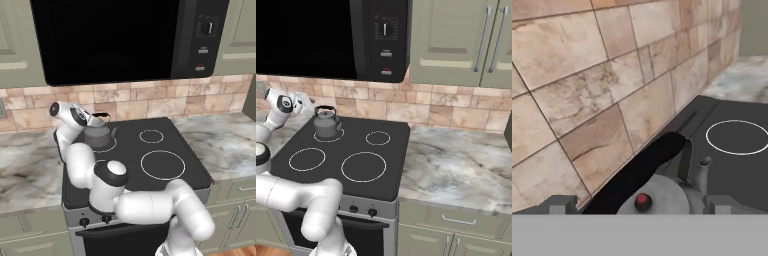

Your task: The kettle is done boiling. Turn off the stove, then wait for 300 timesteps before moving the kettle to the dining table.

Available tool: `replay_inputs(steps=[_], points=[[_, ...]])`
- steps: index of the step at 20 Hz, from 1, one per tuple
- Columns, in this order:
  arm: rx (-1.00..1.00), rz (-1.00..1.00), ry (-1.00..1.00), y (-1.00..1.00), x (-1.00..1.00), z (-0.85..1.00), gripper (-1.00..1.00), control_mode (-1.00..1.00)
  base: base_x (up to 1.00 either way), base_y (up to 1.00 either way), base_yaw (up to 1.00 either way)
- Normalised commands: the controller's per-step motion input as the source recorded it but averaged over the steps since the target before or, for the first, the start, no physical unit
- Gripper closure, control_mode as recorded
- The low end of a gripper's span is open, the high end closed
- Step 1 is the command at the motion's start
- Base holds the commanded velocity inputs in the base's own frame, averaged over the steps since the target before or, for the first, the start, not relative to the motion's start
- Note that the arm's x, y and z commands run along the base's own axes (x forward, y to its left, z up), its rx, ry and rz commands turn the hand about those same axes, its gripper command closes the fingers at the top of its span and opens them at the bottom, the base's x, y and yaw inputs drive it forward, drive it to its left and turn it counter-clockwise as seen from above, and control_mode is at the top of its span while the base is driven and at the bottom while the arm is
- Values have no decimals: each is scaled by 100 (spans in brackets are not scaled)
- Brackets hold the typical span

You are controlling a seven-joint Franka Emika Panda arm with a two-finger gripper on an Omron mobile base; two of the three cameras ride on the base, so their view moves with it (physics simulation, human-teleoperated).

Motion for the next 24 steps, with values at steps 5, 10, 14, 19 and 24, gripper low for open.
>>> replay_inputs(steps=[5,10,14,19,24], points=[[0,-8,6,11,24,-5,-100,-100,0,0,0],[0,-9,3,11,22,0,-100,-100,0,0,0],[0,-7,2,4,18,-6,-100,-100,0,0,0],[0,-4,2,0,12,-15,-100,-100,0,0,0],[0,-2,4,-2,3,-15,-100,-100,0,0,0]])
